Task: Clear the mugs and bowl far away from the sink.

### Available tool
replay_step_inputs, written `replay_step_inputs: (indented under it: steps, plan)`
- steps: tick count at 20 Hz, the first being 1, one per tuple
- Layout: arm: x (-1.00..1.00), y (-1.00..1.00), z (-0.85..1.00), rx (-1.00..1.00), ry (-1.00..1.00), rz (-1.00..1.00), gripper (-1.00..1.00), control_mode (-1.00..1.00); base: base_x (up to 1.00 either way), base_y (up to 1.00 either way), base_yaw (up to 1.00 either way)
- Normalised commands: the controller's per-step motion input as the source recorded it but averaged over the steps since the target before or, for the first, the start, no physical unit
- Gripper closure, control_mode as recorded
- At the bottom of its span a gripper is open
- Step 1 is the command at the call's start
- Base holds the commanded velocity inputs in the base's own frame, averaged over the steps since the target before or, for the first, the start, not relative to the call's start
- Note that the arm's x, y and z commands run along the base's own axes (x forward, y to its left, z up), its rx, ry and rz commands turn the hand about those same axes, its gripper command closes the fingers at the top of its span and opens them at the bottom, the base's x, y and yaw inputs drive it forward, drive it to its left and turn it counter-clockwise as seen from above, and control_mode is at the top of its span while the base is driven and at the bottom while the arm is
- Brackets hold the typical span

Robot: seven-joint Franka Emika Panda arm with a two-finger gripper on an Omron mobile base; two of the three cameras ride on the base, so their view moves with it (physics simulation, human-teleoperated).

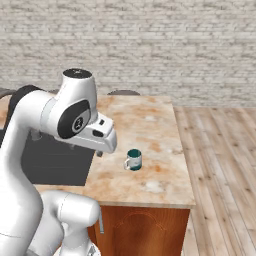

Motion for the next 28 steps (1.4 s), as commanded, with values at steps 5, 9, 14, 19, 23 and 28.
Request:
replay_step_inputs:
  steps: [5,9,14,19,23,28]
  plan:
    - [0.23,0.0,-0.26,0.0,0.07,-0.16,-1.0,-1.0,0.0,0.0,0.0]
    - [0.4,0.0,-0.37,0.0,0.18,-0.34,-1.0,-1.0,0.0,0.0,0.0]
    - [0.42,0.01,-0.42,0.0,0.17,-0.38,-1.0,-1.0,0.0,0.0,0.0]
    - [0.28,0.0,-0.35,0.0,0.06,-0.23,-1.0,-1.0,0.0,0.0,0.0]
    - [0.08,0.0,-0.22,0.0,-0.01,-0.01,-1.0,-1.0,0.0,0.0,0.0]
    - [0.12,0.0,-0.07,-0.05,-0.13,0.04,-1.0,-1.0,0.0,0.0,0.0]
